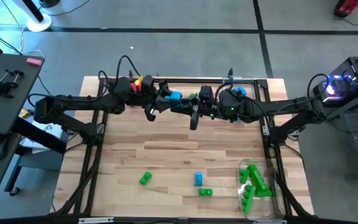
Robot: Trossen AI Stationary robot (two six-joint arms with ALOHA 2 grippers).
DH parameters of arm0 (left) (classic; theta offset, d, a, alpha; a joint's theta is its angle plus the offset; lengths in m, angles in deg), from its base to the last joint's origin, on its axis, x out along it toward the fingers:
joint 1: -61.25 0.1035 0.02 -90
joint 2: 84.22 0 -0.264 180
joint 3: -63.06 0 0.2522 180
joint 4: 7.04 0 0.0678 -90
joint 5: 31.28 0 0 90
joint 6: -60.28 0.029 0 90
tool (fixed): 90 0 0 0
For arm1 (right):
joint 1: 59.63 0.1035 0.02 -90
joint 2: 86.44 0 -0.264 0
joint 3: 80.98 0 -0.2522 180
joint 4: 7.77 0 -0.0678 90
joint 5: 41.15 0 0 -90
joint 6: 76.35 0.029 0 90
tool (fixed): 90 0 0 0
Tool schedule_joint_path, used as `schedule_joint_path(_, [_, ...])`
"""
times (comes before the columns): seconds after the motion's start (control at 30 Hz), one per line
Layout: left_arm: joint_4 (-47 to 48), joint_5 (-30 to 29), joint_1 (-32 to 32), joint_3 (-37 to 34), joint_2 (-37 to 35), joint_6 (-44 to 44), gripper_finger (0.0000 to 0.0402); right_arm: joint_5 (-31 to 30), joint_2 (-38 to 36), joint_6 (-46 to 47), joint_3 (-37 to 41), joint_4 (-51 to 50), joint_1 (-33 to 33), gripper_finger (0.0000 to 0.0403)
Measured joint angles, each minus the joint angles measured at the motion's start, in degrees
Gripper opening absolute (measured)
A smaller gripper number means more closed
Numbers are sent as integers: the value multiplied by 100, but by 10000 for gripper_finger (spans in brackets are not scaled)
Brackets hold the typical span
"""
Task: Sort blocks
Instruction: Put the blue game piece into the top right transparent bin
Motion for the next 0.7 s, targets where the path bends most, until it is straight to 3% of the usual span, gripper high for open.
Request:
schedule_joint_path(0.23, [49, 45, 127, 0, -96, -56, 162, -3, -15, -31, 0, 4, 2, 6])
schedule_joint_path(0.43, [601, 340, 675, 0, -488, -54, 221, -224, -134, -48, 0, -180, -31, 3])
schedule_joint_path(0.57, [1458, 815, 1196, 0, -871, -49, 246, -620, -393, -55, 0, -1021, -20, 2])
schedule_joint_path(0.7, [2773, 1286, 1586, 0, -1183, 210, 249, -1347, -778, 393, -7, -2541, -26, 2])
